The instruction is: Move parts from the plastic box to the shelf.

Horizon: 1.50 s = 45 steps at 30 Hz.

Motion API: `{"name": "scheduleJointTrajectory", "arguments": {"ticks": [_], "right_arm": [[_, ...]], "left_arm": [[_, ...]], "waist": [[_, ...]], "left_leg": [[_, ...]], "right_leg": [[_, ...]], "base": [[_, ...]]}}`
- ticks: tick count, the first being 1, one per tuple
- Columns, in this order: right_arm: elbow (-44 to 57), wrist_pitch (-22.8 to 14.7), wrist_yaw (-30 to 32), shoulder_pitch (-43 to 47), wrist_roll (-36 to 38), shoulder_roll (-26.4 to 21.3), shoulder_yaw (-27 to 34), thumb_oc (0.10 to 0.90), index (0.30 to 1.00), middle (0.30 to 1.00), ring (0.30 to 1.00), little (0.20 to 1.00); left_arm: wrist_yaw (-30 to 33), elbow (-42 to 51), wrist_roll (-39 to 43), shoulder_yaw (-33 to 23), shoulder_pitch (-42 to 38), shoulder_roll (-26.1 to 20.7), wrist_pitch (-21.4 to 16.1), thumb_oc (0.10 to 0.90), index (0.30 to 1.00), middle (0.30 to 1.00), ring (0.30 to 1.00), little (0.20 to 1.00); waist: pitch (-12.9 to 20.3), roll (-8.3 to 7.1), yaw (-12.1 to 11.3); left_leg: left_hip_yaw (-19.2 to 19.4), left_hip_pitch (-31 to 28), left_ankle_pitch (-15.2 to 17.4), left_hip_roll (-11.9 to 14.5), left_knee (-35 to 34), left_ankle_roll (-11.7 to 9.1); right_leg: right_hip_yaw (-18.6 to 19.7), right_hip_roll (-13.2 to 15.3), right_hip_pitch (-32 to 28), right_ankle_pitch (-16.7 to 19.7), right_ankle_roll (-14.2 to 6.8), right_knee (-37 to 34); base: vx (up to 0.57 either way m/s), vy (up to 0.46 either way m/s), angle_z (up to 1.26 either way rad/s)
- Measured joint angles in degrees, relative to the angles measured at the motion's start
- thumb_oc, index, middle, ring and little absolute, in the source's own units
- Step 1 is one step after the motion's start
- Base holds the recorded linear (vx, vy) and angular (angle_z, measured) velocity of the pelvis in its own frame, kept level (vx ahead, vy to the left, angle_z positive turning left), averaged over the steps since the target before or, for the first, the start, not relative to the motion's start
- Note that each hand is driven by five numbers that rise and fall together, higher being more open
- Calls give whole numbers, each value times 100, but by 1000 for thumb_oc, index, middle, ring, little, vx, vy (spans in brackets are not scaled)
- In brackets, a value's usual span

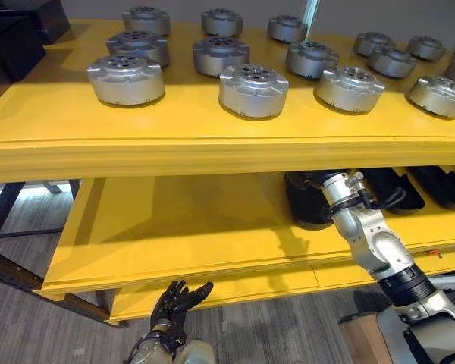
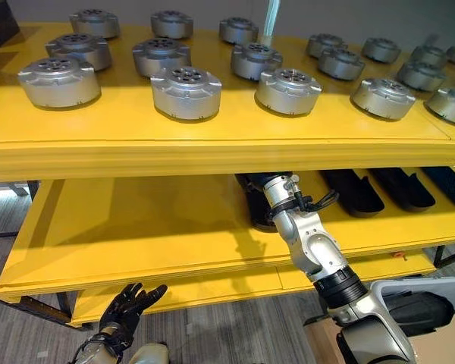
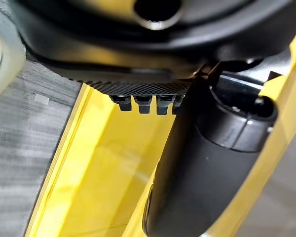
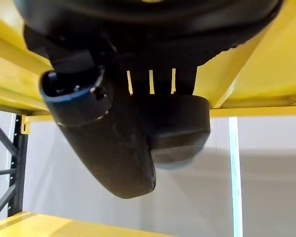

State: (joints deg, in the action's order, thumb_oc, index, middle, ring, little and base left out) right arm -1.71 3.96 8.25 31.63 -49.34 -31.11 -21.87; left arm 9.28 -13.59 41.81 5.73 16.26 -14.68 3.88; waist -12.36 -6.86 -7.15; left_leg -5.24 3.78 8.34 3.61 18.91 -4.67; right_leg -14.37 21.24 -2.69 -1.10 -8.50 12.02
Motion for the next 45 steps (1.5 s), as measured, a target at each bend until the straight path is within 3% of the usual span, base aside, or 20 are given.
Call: {"name": "scheduleJointTrajectory", "arguments": {"ticks": [4, 8, 14, 16, 20, 21, 23, 28, 37, 45], "right_arm": [[-412, 11, 10, 204, 0, 156, -78, 400, 300, 300, 300, 300], [-1707, 22, 184, 820, 194, 772, -547, 400, 300, 300, 300, 300], [-2902, 253, 146, 1309, 756, 1266, -877, 400, 300, 300, 300, 300], [-3718, 325, 157, 1881, 921, 1592, -1091, 400, 300, 300, 300, 300], [-4232, 324, 188, 2447, 1283, 2021, -1117, 400, 300, 300, 300, 300], [-4437, 328, 189, 2582, 1408, 2098, -1118, 400, 300, 300, 300, 300], [-4631, 352, 227, 2764, 1636, 2076, -1106, 400, 300, 300, 300, 300], [-5133, 371, 263, 3038, 1929, 2119, -1134, 400, 300, 300, 300, 300], [-6109, 413, 436, 3200, 2146, 2150, -1156, 400, 300, 300, 300, 300], [-6622, 537, 482, 3186, 2253, 2129, -1161, 400, 300, 300, 300, 300]], "left_arm": [[-9, 0, -6, -161, 18, -2, -14, 900, 1000, 1000, 1000, 1000], [-5, -17, -41, -241, 51, -42, -16, 900, 1000, 1000, 1000, 1000], [-85, -60, -44, -28, 45, -267, -26, 900, 1000, 1000, 1000, 1000], [-96, -57, -44, 147, -3, -447, -107, 900, 1000, 1000, 1000, 1000], [-135, -34, -44, 393, -233, -714, -143, 900, 1000, 1000, 1000, 1000], [-139, -33, -44, 441, -288, -759, -149, 900, 1000, 1000, 1000, 1000], [-166, -7, -43, 593, -489, -852, -160, 900, 1000, 1000, 1000, 1000], [-217, 44, -41, 670, -534, -919, -190, 900, 1000, 1000, 1000, 1000], [-214, 82, -38, 869, -572, -980, -265, 900, 1000, 1000, 1000, 1000], [-199, 82, -38, 873, -599, -1009, -285, 900, 1000, 1000, 1000, 1000]], "waist": [[40, -59, -133], [157, -149, -107], [358, -158, -424], [367, -105, -421], [327, -31, -646], [264, 81, -698], [227, 135, -726], [152, 263, -831], [4, 462, -957], [-17, 484, -1021]], "left_leg": [[-62, 6, 7, 21, 71, -12], [-63, -17, 17, 34, 90, -25], [-154, 132, -3, 49, 122, -19], [-259, 329, 23, 35, 297, -36], [-468, 835, 32, -19, 701, -154], [-502, 990, 89, -56, 901, -162], [-664, 1370, 275, -137, 1403, -168], [-860, 1861, 440, -270, 1932, -154], [-1034, 2330, 741, -545, 2808, -93], [-1065, 2484, 760, -669, 2940, -53]], "right_leg": [[-23, -24, -68, 7, -82, 0], [-19, -19, -65, -5, -106, -25], [-45, -39, -12, -27, -142, 28], [-99, -38, 140, -92, -225, 242], [-194, 115, 675, -445, -242, 1069], [-193, 132, 830, -570, -236, 1333], [-251, 278, 1106, -884, -207, 1882], [-223, 455, 1537, -1120, -198, 2487], [-261, 687, 1744, -1401, -206, 3137], [-257, 741, 1811, -1430, -220, 3216]], "base": [[-2, 0, 5], [17, -3, -1], [-29, -17, 6], [-62, -21, 23], [-151, -25, 28], [-187, -11, 30], [-92, 0, 41], [-71, 7, 17], [-26, 12, 13], [-8, 3, 6]]}}
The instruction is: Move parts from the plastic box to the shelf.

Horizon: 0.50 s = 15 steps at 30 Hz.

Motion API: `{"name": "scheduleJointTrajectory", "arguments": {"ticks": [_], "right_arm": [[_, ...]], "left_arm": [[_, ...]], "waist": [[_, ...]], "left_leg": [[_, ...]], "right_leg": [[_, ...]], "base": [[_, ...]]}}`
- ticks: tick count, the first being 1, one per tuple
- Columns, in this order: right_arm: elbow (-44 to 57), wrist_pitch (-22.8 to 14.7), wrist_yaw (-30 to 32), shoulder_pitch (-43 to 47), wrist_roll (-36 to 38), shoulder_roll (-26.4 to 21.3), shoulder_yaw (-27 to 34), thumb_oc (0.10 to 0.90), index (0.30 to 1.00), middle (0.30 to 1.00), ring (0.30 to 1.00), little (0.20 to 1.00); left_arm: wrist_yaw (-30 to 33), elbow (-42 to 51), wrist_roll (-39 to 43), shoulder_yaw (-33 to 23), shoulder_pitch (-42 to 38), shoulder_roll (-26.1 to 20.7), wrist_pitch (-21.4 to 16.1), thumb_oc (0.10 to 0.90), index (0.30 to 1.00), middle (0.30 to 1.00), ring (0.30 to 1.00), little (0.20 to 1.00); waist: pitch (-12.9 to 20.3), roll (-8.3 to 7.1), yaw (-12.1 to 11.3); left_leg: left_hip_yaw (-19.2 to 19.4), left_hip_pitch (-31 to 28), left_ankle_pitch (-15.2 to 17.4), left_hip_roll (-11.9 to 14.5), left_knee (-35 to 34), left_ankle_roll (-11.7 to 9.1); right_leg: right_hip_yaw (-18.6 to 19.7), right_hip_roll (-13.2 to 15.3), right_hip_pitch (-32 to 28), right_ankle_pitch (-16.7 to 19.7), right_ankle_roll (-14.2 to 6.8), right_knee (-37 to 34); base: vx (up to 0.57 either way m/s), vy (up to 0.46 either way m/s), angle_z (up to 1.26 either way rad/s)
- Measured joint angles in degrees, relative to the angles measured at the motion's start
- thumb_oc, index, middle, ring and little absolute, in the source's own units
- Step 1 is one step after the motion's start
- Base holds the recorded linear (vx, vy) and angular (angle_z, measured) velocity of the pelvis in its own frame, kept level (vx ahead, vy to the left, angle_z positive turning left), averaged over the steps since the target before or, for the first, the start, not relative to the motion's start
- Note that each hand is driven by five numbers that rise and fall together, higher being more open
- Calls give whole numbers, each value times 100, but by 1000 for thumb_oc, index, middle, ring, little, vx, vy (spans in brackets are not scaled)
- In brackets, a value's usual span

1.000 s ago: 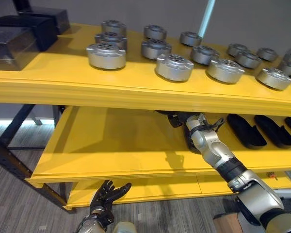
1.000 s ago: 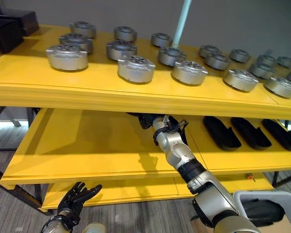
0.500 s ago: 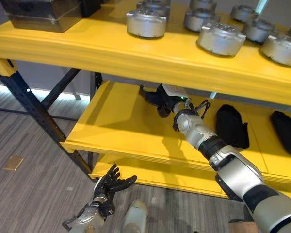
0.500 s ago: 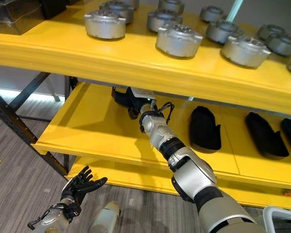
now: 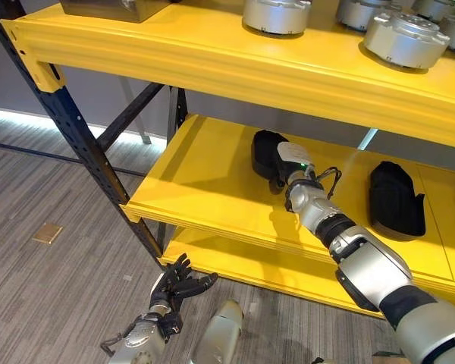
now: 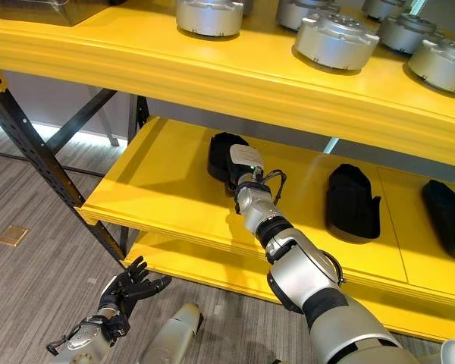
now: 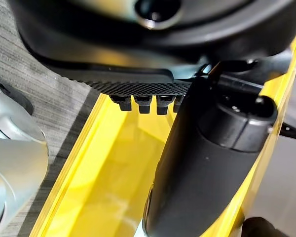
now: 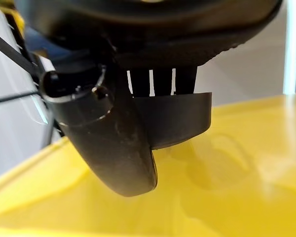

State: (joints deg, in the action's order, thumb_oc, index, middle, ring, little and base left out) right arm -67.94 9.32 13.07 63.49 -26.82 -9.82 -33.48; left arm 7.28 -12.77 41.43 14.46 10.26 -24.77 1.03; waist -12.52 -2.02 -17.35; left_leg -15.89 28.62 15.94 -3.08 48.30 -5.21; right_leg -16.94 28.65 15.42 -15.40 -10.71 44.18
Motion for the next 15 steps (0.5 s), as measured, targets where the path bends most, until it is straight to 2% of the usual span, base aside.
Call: {"name": "scheduleJointTrajectory", "arguments": {"ticks": [15], "right_arm": [[-271, 14, 146, -308, -103, -197, 61, 400, 300, 300, 300, 300]], "left_arm": [[42, 7, -4, 147, -55, 18, -23, 900, 1000, 1000, 1000, 1000]], "waist": [[-157, 53, 79]], "left_leg": [[0, 23, 13, 7, 49, 11]], "right_leg": [[6, -7, 44, -6, 8, 21]], "base": [[0, 0, 0]]}}
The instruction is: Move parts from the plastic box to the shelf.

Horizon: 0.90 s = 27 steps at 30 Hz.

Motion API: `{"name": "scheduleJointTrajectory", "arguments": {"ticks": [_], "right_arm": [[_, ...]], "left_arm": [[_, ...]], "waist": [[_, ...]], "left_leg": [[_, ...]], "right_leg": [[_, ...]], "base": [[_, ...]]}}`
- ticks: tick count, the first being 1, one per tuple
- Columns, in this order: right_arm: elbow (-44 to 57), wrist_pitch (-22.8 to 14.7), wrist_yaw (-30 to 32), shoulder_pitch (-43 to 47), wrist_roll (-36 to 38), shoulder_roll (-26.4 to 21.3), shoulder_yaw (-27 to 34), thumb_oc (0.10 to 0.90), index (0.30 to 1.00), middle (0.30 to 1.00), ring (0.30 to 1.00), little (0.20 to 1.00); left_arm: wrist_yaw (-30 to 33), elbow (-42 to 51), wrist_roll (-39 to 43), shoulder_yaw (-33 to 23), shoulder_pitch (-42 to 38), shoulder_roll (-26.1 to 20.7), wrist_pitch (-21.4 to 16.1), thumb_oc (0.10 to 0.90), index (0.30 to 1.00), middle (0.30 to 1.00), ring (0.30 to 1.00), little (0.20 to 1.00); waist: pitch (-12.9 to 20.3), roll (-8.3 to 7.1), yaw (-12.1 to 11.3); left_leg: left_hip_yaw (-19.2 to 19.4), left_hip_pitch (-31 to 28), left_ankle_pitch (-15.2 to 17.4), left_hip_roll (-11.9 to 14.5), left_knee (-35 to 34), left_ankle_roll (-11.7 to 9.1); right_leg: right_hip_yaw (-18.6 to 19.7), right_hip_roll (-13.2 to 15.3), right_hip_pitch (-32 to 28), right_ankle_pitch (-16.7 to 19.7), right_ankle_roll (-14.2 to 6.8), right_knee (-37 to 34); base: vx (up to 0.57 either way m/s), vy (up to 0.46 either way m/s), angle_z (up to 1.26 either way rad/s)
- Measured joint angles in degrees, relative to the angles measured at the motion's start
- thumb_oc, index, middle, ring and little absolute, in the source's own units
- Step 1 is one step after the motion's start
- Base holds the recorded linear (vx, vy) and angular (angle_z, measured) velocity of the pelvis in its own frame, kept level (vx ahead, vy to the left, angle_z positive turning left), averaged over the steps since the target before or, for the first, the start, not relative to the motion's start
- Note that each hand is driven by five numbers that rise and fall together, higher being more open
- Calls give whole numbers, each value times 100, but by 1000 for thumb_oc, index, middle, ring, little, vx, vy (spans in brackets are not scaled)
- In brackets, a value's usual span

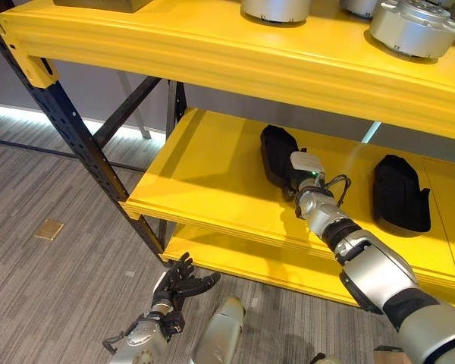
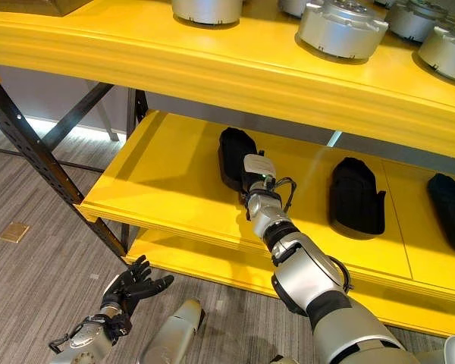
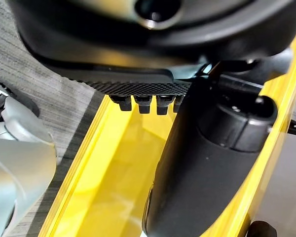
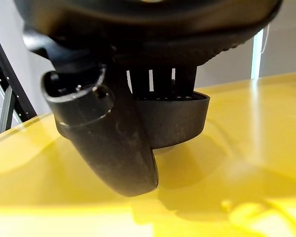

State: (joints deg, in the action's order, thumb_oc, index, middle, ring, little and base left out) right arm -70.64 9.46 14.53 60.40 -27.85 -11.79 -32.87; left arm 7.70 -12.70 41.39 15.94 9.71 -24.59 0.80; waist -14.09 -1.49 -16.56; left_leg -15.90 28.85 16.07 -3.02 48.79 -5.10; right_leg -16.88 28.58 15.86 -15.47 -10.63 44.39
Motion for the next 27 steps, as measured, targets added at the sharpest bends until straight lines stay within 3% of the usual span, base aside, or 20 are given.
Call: {"name": "scheduleJointTrajectory", "arguments": {"ticks": [13, 27], "right_arm": [[57, -58, 220, -108, -24, -9, 224, 400, 300, 300, 300, 300], [335, -117, 336, -185, -18, -20, 281, 400, 300, 300, 300, 300]], "left_arm": [[70, 74, -6, 35, 10, -2, -5, 900, 1000, 1000, 1000, 1000], [92, 152, -6, 38, -7, 9, -85, 900, 1000, 1000, 1000, 1000]], "waist": [[-64, 106, 194], [-113, 91, 380]], "left_leg": [[58, 19, 9, 11, 42, 4], [162, 117, 47, 99, 116, 30]], "right_leg": [[112, -13, 87, 2, 4, 34], [258, -93, 261, 25, 37, 30]], "base": [[-11, -2, -2], [1, -6, -4]]}}
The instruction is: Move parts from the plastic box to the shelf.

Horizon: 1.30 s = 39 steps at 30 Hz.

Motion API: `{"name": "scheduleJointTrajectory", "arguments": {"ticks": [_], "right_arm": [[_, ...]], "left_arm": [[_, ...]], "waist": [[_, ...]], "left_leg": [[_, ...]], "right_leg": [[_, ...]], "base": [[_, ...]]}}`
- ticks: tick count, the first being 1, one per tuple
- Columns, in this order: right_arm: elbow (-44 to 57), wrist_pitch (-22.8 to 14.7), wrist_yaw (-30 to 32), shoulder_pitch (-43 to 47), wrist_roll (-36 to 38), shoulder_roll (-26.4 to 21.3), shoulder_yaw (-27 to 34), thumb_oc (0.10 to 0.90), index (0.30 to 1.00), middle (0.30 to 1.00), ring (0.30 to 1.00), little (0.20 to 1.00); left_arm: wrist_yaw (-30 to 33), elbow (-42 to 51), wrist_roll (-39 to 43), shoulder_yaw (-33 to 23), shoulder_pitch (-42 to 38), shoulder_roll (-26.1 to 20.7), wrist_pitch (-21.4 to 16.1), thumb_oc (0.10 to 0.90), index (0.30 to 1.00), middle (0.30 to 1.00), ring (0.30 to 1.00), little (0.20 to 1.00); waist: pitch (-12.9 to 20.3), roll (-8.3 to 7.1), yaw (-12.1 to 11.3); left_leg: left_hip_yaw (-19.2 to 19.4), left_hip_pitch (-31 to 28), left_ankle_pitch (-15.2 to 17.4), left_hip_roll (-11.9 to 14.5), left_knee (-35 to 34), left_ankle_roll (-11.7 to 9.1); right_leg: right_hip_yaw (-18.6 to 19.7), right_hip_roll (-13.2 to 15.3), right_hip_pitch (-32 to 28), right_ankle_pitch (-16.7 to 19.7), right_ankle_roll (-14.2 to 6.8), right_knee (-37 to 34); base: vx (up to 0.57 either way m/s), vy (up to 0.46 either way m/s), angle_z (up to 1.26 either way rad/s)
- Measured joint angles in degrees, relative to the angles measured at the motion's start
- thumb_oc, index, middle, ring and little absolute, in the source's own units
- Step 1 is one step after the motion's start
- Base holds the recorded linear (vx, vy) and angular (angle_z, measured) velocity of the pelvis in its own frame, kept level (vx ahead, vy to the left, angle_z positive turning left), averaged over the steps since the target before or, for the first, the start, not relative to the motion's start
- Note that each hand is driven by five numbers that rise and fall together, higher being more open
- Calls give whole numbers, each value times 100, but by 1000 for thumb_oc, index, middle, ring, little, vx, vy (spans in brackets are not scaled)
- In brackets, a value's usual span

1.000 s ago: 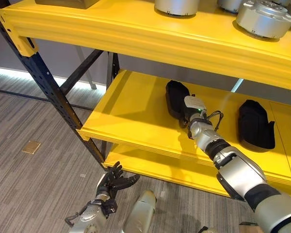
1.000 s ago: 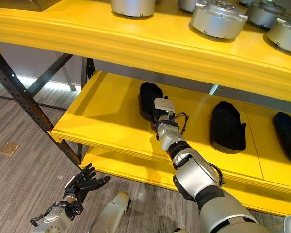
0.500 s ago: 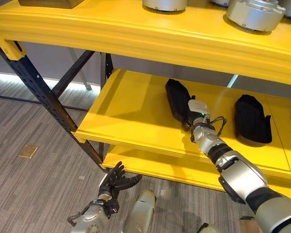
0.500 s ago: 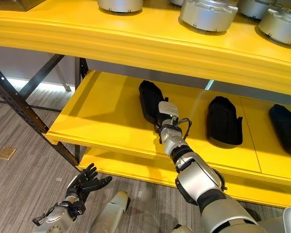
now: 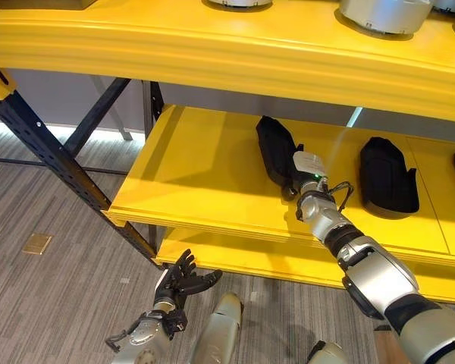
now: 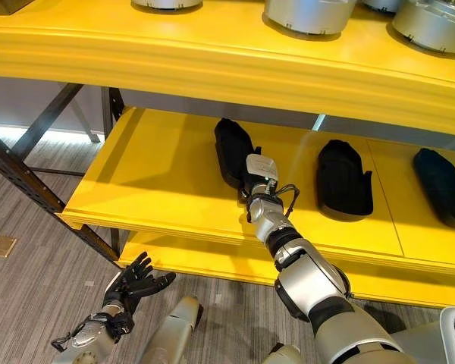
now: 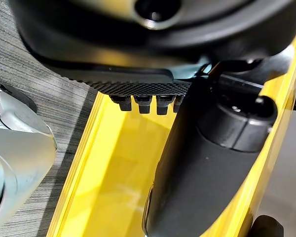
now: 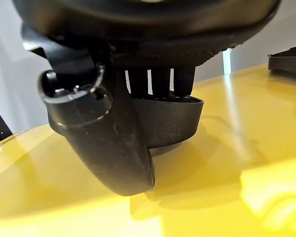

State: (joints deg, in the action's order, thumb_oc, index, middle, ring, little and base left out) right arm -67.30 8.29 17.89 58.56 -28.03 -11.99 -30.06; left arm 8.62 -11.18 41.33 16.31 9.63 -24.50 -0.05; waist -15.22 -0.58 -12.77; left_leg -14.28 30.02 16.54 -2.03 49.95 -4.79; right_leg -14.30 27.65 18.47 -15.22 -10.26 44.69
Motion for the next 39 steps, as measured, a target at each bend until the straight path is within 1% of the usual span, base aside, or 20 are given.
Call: {"name": "scheduleJointTrajectory", "arguments": {"ticks": [5, 7, 9, 11, 19, 22, 26, 30, 31, 32, 39], "right_arm": [[20, 0, 39, -8, 2, -2, 45, 400, 300, 300, 300, 300], [207, 50, 67, -98, -1, -6, 45, 400, 300, 300, 300, 300], [378, 37, 138, -195, 0, -10, 50, 400, 300, 300, 300, 300], [519, 52, 164, -247, -1, -13, 55, 400, 300, 300, 300, 300], [1019, 131, 195, -507, -6, -36, 60, 400, 300, 300, 300, 300], [1201, 174, 196, -612, -21, -48, 60, 400, 300, 300, 300, 300], [1412, 203, 179, -729, -150, -102, 56, 400, 300, 300, 300, 300], [2055, 318, 61, -1064, -546, -239, 5, 400, 300, 300, 300, 300], [2227, 307, -20, -1117, -718, -253, -9, 400, 300, 300, 300, 300], [2237, 295, -35, -1117, -776, -253, -11, 400, 300, 300, 300, 300], [2436, 144, -265, -1141, -1248, -349, -88, 400, 300, 300, 300, 300]], "left_arm": [[54, 18, 2, 0, 0, 3, -4, 900, 1000, 1000, 1000, 1000], [112, 19, 2, -17, 8, 1, -6, 900, 1000, 1000, 1000, 1000], [113, 19, 2, -26, 5, 3, -24, 900, 1000, 1000, 1000, 1000], [113, 21, 3, -27, 4, 9, -31, 900, 1000, 1000, 1000, 1000], [219, 24, 4, -87, 26, 17, -39, 900, 1000, 1000, 1000, 1000], [220, 24, 4, -92, 30, 19, -48, 900, 1000, 1000, 1000, 1000], [221, 24, 4, -119, 35, 87, -57, 900, 1000, 1000, 1000, 1000], [218, 23, 5, -161, 71, 119, -82, 900, 1000, 1000, 1000, 1000], [219, 22, 5, -266, 78, 120, -83, 900, 1000, 1000, 1000, 1000], [218, 22, 5, -303, 75, 121, -83, 900, 1000, 1000, 1000, 1000], [215, 22, 9, -490, 121, 181, -144, 900, 1000, 1000, 1000, 1000]], "waist": [[-6, -14, 43], [-10, -20, 112], [-39, -69, 175], [-59, -104, 187], [-67, -119, 319], [-72, -125, 328], [-80, -131, 351], [-97, -152, 372], [-143, -174, 443], [-159, -177, 462], [-181, -206, 468]], "left_leg": [[13, 0, 18, 21, -7, -6], [20, 10, 21, 42, -12, 1], [68, 1, 36, 61, -10, 16], [130, -1, 54, 98, -10, 25], [177, -9, 91, 110, -10, 37], [228, -27, 112, 179, -5, 31], [228, -28, 120, 204, -6, 22], [243, -28, 128, 216, -6, 19], [244, -31, 129, 220, -4, 18], [244, -31, 129, 224, -4, 18], [271, -27, 145, 301, -14, -2]], "right_leg": [[4, -15, 7, 4, 6, -28], [14, -53, 8, 17, 25, -71], [87, -77, 34, 19, 28, -77], [138, -91, 62, 22, 32, -73], [187, -98, 90, 23, 31, -74], [248, -151, 115, 24, 31, -76], [256, -175, 126, 24, 31, -75], [267, -182, 140, 24, 31, -75], [270, -183, 143, 24, 31, -64], [270, -187, 144, 24, 31, -63], [293, -235, 209, 24, 31, -28]], "base": [[3, 0, -1], [16, -3, -6], [13, 2, -12], [8, 7, -13], [-1, 0, -2], [-1, 4, -10], [-1, 0, -3], [0, -3, -2], [-3, -8, -3], [0, 0, 0], [5, -12, -5]]}}
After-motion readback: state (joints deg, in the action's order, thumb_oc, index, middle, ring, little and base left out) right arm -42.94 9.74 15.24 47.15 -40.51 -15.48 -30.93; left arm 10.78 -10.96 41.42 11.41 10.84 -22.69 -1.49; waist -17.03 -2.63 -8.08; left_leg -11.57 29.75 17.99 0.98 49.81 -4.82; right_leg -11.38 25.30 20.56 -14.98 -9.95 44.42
